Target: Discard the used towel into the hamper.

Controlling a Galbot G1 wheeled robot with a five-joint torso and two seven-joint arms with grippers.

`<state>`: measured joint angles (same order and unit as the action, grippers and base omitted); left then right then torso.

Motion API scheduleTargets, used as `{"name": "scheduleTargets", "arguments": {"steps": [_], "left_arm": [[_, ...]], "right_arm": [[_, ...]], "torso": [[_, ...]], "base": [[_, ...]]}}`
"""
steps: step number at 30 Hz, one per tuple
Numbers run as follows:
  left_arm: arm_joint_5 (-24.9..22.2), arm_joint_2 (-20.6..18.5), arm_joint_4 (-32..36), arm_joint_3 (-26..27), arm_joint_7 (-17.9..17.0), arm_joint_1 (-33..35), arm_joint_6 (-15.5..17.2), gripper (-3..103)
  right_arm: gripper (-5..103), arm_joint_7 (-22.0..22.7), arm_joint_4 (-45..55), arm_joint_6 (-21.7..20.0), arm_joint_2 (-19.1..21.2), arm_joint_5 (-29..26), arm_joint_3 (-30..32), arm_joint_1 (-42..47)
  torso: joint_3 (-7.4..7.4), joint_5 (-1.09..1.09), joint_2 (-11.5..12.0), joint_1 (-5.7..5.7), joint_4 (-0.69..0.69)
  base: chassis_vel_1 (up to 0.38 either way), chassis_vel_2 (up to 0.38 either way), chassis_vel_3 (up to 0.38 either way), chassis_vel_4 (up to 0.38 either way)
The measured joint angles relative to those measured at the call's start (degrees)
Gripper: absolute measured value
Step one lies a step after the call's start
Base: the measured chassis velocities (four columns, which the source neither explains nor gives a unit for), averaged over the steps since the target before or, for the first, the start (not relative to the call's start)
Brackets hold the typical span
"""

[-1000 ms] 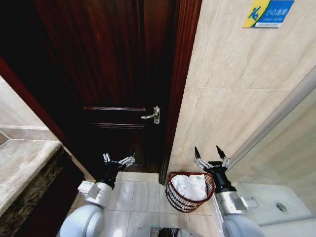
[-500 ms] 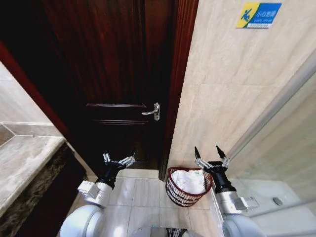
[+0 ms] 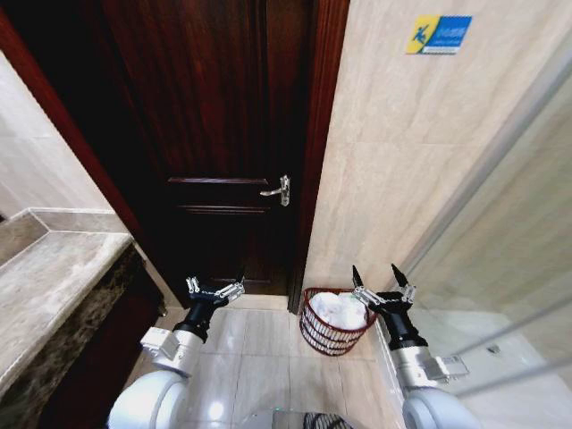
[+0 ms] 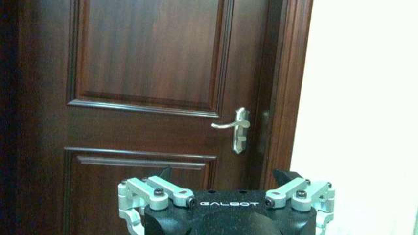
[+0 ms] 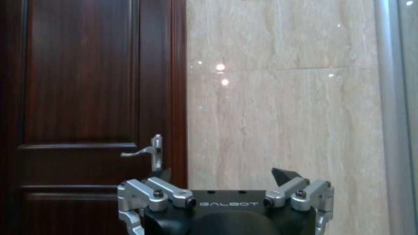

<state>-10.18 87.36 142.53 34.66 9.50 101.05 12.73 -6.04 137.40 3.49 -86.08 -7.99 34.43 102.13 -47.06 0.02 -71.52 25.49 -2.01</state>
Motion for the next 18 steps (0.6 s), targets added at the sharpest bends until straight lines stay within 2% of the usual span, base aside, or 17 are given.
{"name": "scheduleTargets", "arguments": {"steps": [2, 4, 18], "left_arm": [[0.0, 0.0, 0.0, 0.0, 0.0, 0.0, 0.0, 100], [0.0, 0.0, 0.0, 0.0, 0.0, 0.0, 0.0, 100], [0.0, 0.0, 0.0, 0.0, 0.0, 0.0, 0.0, 100]], "right_arm": [[100, 0.0, 0.0, 0.0, 0.0, 0.0, 0.0, 0.0], [100, 0.0, 0.0, 0.0, 0.0, 0.0, 0.0, 0.0], [100, 0.0, 0.0, 0.0, 0.0, 0.0, 0.0, 0.0]], "torso": [[0.00, -0.07, 0.0, 0.00, -0.01], [0.00, 0.00, 0.0, 0.00, -0.01], [0.00, -0.01, 0.0, 0.02, 0.00]], "base": [[0.179, -0.167, -0.178, 0.166], [0.171, -0.161, -0.197, 0.165], [0.148, -0.164, -0.142, 0.172]]}}
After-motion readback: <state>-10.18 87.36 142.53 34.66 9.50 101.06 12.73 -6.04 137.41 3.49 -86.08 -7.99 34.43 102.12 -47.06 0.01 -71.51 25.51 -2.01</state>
